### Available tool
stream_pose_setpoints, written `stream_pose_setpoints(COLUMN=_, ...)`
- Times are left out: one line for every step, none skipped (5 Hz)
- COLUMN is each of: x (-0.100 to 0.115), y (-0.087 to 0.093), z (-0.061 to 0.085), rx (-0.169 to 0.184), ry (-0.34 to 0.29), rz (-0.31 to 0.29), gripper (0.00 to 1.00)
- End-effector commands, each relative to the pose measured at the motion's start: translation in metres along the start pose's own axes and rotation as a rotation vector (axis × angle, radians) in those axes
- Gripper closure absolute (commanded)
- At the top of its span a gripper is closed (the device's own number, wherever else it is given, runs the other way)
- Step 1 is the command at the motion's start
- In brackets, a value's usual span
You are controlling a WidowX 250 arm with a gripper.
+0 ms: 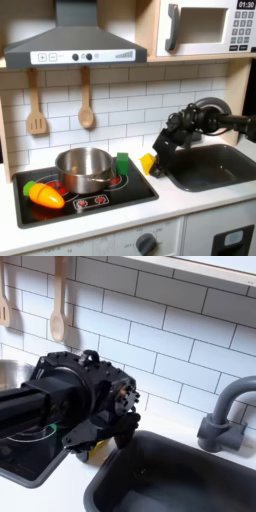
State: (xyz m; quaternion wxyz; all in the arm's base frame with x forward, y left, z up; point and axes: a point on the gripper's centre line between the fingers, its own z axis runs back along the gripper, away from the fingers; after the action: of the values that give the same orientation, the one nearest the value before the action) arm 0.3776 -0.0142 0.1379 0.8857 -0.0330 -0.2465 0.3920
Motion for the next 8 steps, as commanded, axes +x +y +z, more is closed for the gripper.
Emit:
stream_pose_setpoints(x=0.001, y=0.002, z=-0.002, rx=0.042, ry=-0.050, rz=0.108, gripper=0.00)
stream_pose_setpoints(x=0.000, y=0.001, z=-0.003, rx=0.058, ry=-0.064, rz=0.129, gripper=0.00)
stream_pose_setpoints(x=0.001, y=0.003, z=-0.003, rx=0.071, ry=-0.078, rz=0.154, gripper=0.00)
stream_pose_setpoints(x=0.002, y=0.000, z=-0.004, rx=0.072, ry=-0.089, rz=0.169, gripper=0.00)
stream_pose_setpoints(x=0.000, y=0.000, z=0.000, rx=0.076, ry=-0.110, rz=0.180, gripper=0.00)
stream_pose_setpoints(x=0.001, y=0.002, z=0.001, rx=0.089, ry=-0.129, rz=0.194, gripper=0.00)
stream_pose_setpoints(x=-0.004, y=0.006, z=0.009, rx=0.086, ry=-0.148, rz=0.190, gripper=0.00)
stream_pose_setpoints(x=-0.010, y=0.010, z=0.009, rx=0.098, ry=-0.145, rz=0.205, gripper=0.00)
